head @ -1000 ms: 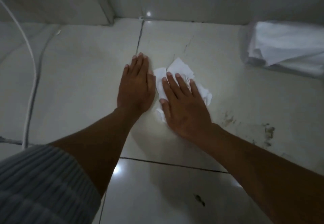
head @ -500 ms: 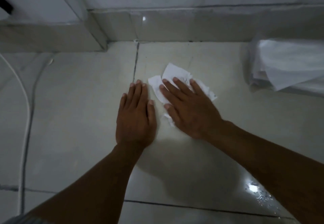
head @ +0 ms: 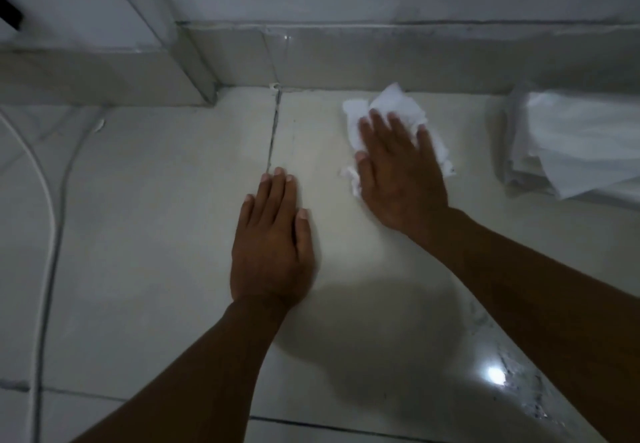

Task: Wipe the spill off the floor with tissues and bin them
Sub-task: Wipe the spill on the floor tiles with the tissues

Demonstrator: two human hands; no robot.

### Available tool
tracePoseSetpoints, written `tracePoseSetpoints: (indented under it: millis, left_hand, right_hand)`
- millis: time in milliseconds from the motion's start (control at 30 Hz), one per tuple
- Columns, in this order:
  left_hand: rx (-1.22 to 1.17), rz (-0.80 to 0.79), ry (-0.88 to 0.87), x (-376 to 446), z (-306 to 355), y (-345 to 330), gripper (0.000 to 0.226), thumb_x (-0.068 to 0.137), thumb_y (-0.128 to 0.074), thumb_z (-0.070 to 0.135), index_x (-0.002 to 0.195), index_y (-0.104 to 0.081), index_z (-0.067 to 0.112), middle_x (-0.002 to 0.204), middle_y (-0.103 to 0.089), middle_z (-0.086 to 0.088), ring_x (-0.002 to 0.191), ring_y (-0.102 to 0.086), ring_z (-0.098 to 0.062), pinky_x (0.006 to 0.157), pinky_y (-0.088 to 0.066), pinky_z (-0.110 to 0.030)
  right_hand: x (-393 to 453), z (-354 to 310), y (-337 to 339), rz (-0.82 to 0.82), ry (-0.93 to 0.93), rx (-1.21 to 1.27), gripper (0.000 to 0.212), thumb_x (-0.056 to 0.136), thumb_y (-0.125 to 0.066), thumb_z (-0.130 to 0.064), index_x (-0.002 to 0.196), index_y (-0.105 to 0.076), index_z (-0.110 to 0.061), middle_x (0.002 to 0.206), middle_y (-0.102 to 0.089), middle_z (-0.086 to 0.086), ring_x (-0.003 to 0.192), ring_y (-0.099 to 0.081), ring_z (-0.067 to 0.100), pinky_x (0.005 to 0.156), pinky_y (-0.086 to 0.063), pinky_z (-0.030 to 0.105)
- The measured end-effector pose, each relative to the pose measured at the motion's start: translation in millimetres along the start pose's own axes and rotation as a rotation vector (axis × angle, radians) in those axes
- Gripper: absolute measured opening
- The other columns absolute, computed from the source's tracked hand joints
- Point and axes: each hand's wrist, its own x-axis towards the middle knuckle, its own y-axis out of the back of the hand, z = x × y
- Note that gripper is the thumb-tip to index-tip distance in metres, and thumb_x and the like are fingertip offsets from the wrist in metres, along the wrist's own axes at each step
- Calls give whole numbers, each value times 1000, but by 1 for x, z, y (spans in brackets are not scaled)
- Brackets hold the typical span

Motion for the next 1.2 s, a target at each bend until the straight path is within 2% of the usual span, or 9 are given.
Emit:
tracePoseSetpoints:
  millis: [67,133,300,467,533,767,967,1133,1200]
  left_hand:
    - [1,-5,7,0,0,0,55,102,-24,34,154,-24,16,163,-20,0,152,-7,-9,125,-13,-39]
    - [-5,-9,11,1,1,1,55,102,-24,34,154,-24,16,163,-20,0,152,-7,-9,125,-13,-38]
    - [-6,-1,11,-1,2,3,55,101,-26,33,153,-27,15,162,-22,-1,152,-10,-11,125,-14,-38]
    - [-3,16,3,1,2,1,54,101,-27,31,153,-29,14,162,-24,-2,152,-12,-12,124,-15,-39]
    - [3,11,1,0,2,1,54,102,-28,31,153,-29,14,162,-24,-2,152,-12,-12,124,-16,-39]
    - [12,36,-9,0,2,1,54,101,-27,31,151,-33,10,160,-27,-6,151,-17,-15,123,-19,-41]
    - [17,39,-8,0,1,1,53,101,-25,30,151,-33,12,160,-27,-4,151,-16,-14,124,-15,-38]
    - [2,93,-24,-1,1,0,53,100,-27,25,147,-39,5,157,-34,-10,149,-23,-19,123,-20,-41]
    - [4,97,-17,0,1,0,54,100,-27,25,148,-37,3,158,-32,-11,149,-22,-19,123,-19,-39]
  right_hand:
    - [22,-10,-2,-8,-217,64,59,103,-25,-39,156,-16,-16,165,-11,6,152,-8,25,122,-6,55]
    - [36,-24,0,-34,-238,91,63,102,-26,-45,156,-13,-16,166,-7,5,153,-3,26,121,-2,57]
    - [15,-5,8,-73,216,-7,66,96,-6,-44,155,-23,-19,164,-20,2,151,-16,22,121,-13,53]
    - [26,14,5,14,-217,72,74,91,-6,-48,154,-22,-12,164,-17,8,151,-13,28,120,-10,56]
    - [34,-5,2,-16,-251,82,66,98,-18,-45,156,-17,-13,165,-12,7,152,-8,28,120,-6,56]
    - [10,-32,-2,-88,330,54,55,104,-21,-37,155,-21,-18,165,-16,1,152,-11,21,124,-9,48]
    - [46,-78,-3,-123,24,129,59,103,-22,-41,157,-9,-19,166,-1,0,153,3,21,123,0,52]
    - [19,-55,3,-120,345,110,53,104,-26,-33,156,-20,-23,165,-15,-5,152,-9,18,123,-8,49]
    - [9,-28,5,-98,308,50,53,103,-24,-33,155,-21,-25,164,-17,-5,152,-13,18,122,-10,49]
